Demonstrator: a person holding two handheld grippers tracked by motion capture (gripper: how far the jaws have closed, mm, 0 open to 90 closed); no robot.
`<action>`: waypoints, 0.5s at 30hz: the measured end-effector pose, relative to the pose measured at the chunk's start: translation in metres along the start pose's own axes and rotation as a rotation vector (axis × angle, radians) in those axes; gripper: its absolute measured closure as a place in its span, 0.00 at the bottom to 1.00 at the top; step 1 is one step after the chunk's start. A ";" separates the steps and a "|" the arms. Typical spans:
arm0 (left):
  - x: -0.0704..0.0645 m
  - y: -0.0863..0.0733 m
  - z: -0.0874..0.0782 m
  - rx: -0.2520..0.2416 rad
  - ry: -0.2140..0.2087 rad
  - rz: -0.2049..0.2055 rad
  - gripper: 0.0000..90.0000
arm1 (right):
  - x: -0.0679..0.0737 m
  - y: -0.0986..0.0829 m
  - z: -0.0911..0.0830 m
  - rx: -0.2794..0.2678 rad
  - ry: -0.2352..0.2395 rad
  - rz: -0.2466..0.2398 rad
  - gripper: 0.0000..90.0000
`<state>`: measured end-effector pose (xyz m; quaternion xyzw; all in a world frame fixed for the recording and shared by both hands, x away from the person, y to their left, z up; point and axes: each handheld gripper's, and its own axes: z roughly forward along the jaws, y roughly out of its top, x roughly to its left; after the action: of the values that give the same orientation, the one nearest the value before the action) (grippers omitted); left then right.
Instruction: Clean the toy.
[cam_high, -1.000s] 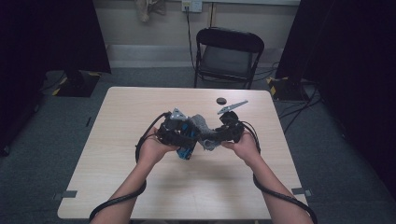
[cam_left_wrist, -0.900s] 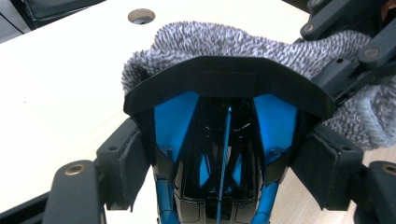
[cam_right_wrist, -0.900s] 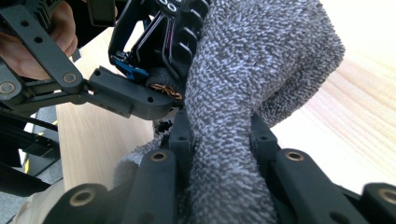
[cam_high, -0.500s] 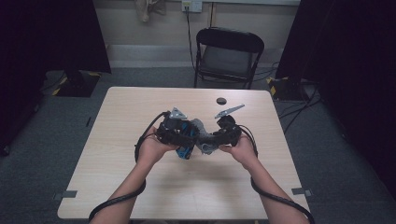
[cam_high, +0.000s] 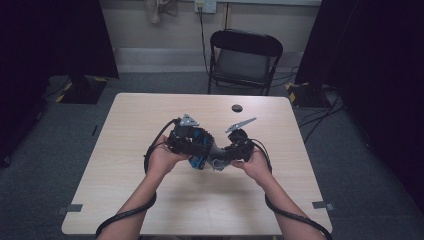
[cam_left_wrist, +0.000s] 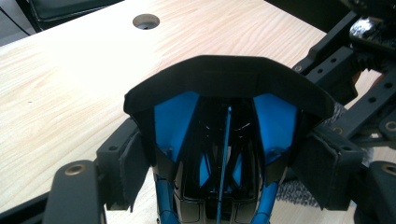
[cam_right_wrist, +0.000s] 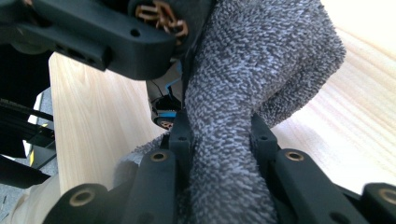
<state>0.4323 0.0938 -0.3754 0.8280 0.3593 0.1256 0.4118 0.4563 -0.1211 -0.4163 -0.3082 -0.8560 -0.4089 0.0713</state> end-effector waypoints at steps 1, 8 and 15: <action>0.000 0.000 0.000 -0.001 -0.001 0.000 0.28 | 0.000 -0.001 0.001 0.000 0.003 0.000 0.78; -0.002 0.002 -0.001 -0.005 -0.004 0.001 0.28 | -0.001 -0.007 0.011 0.006 0.012 0.007 0.78; -0.002 0.004 -0.003 -0.016 -0.004 0.004 0.28 | 0.001 -0.009 0.017 0.017 0.009 0.001 0.78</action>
<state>0.4310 0.0926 -0.3701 0.8255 0.3560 0.1278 0.4189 0.4524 -0.1125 -0.4325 -0.3062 -0.8589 -0.4031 0.0779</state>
